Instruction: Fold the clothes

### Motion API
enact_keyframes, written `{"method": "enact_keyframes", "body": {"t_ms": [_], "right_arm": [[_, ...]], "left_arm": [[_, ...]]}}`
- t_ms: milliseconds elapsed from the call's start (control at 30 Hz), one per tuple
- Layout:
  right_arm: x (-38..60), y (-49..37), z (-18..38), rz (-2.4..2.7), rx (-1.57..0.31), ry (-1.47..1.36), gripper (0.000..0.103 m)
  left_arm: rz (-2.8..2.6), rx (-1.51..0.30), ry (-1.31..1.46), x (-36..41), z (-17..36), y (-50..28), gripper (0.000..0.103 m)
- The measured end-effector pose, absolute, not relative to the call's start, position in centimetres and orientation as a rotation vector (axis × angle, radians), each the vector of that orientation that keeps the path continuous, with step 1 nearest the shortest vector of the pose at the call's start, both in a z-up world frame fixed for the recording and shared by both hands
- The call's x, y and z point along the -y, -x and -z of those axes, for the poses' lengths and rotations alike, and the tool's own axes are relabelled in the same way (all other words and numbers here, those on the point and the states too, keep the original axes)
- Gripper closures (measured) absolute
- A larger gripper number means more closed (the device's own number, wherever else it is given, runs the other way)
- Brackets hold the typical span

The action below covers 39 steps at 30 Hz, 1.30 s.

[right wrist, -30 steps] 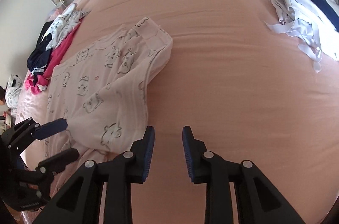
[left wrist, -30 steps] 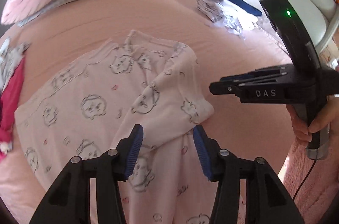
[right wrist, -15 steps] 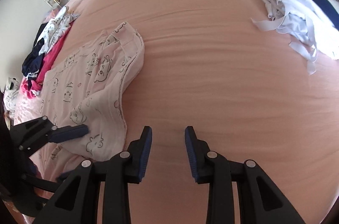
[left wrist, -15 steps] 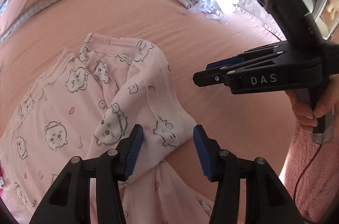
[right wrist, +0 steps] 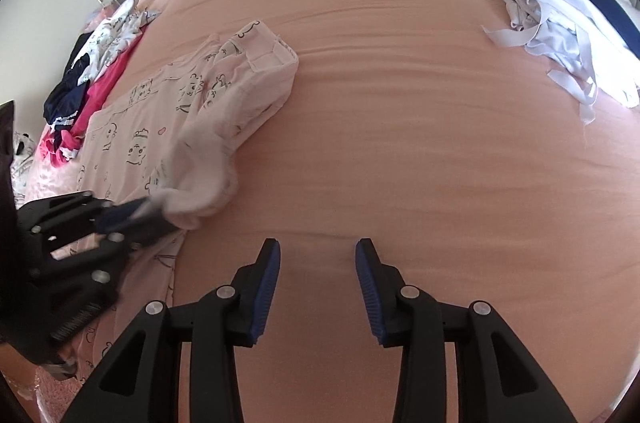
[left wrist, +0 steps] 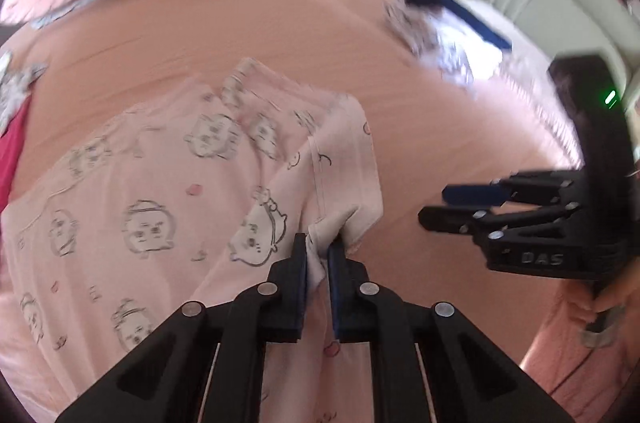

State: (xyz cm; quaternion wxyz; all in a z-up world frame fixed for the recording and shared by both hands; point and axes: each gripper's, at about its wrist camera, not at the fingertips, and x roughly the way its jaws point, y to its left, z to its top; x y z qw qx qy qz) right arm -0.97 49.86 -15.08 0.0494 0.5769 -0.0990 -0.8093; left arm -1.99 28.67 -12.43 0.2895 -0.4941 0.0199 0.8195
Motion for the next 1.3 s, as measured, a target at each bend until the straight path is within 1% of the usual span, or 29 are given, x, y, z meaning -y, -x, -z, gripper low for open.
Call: {"method": "enact_keyframes", "body": {"t_ms": [67,333,400,500,567,667,700,767,833,867,933,1033,1100,1133,1167,1200,1233,1300], "right_arm": [[-49.3,1.4,14.3,2.446,0.293,-1.724,0.064],[-42.8,7.4,11.5,2.435,0.115,-1.600,0.064],[-40.7,8.6,11.0,2.426,0.085,-1.561,0.064],[-37.3,10.3,11.9,2.368,-0.097,-1.609,0.063],[-35.9,10.6,12.6,2.345,-0.201,-1.648,0.063],[-36.0,9.7,13.4,2.276,-0.179,-1.688,0.062],[-36.1,9.4,13.9,2.241,-0.171,-1.714,0.062],[-36.2,10.0,15.1,2.253,-0.159,-1.729,0.062],[-36.8,10.8,15.8,2.280,-0.086,-1.731,0.062],[-36.9,11.2,15.6,2.289,-0.058,-1.713,0.062],[-36.8,12.0,15.2,2.306,-0.006,-1.673,0.062],[-36.6,13.5,14.3,2.366,0.036,-1.564,0.062],[-36.5,14.7,14.0,2.416,0.076,-1.542,0.062],[-36.5,15.1,13.7,2.430,0.105,-1.535,0.062],[-36.6,14.9,13.2,2.431,0.118,-1.511,0.062],[-36.7,14.5,12.7,2.431,0.129,-1.487,0.062],[-36.7,14.2,12.5,2.438,0.094,-1.480,0.062],[-36.6,13.5,12.5,2.469,0.005,-1.487,0.059]], "left_arm": [[-2.217,0.060,1.297,-26.0,11.1,2.1,0.095],[-2.303,0.344,1.289,-16.5,9.3,4.4,0.095],[-2.279,0.376,1.335,-14.6,10.4,5.1,0.095],[-2.272,0.341,1.447,-13.2,12.8,5.8,0.095],[-2.275,0.358,1.472,-12.2,13.8,5.7,0.095],[-2.302,0.461,1.456,-10.3,14.3,5.9,0.092],[-2.303,0.471,1.442,-10.1,14.3,6.0,0.091],[-2.319,0.417,1.419,-10.4,14.2,6.2,0.086],[-2.427,0.338,1.390,-10.4,13.5,6.5,0.084],[-2.478,0.328,1.366,-9.9,13.1,6.6,0.084],[-2.526,0.372,1.331,-8.5,12.7,7.1,0.084],[-2.459,0.413,1.393,-7.6,13.2,8.3,0.083],[-2.386,0.355,1.403,-8.3,13.4,7.9,0.082],[-2.386,0.315,1.393,-8.6,13.4,7.5,0.073],[-2.385,0.286,1.390,-8.8,13.5,7.1,0.054],[-2.381,0.286,1.394,-8.8,13.7,6.7,0.046],[-2.372,0.307,1.392,-8.5,14.0,6.4,0.041],[-2.371,0.321,1.397,-8.4,14.5,6.3,0.041]]}}
